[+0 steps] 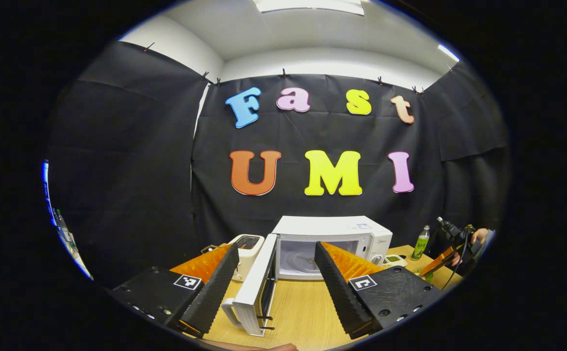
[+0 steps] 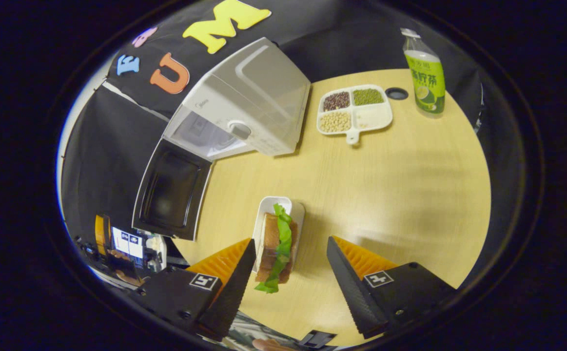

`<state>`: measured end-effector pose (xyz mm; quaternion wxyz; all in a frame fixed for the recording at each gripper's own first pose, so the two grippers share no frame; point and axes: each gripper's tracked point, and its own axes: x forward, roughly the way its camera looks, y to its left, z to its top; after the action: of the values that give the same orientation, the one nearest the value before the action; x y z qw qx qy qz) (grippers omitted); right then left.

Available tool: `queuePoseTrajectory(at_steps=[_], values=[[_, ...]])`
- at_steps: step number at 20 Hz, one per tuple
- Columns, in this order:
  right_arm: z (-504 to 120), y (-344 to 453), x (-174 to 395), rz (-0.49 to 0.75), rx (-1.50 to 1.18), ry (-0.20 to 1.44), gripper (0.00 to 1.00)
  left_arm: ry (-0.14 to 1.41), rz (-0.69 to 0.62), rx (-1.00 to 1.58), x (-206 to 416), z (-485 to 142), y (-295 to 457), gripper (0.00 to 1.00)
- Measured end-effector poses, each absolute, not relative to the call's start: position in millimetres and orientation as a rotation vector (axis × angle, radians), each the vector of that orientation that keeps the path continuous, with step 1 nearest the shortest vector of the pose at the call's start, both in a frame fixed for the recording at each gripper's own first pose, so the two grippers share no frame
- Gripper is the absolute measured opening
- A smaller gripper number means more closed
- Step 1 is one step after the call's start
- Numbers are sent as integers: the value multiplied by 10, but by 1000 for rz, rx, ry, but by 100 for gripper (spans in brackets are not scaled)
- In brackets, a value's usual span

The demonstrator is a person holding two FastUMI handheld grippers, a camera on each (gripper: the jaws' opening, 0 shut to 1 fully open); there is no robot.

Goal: Open the microwave oven with the left hand, put the food in, and close the microwave oven.

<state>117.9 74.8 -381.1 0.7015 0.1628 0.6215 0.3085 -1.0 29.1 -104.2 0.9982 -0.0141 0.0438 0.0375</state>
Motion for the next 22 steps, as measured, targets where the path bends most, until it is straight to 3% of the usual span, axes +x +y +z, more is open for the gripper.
queuePoseTrajectory(at_steps=[1,2,3,6,13,14,22], values=[[-3824,823,1136,720,407,1404,93,94,74,-28,-3,-1058,264,94],[-3836,866,1059,754,432,1424,72,100,72,-25,-6,-1080,234,94],[-3827,897,968,786,455,1451,67,106,75,-18,-10,-1101,234,93],[-3792,911,927,780,476,1448,34,117,74,-8,7,-1158,203,93],[-3248,919,921,768,295,1251,37,106,71,-26,-72,-1188,343,94],[-3169,952,916,765,258,1218,29,100,70,-33,-97,-1190,378,94],[-2778,1464,821,705,-145,902,29,72,79,-37,-260,-1182,736,94]])
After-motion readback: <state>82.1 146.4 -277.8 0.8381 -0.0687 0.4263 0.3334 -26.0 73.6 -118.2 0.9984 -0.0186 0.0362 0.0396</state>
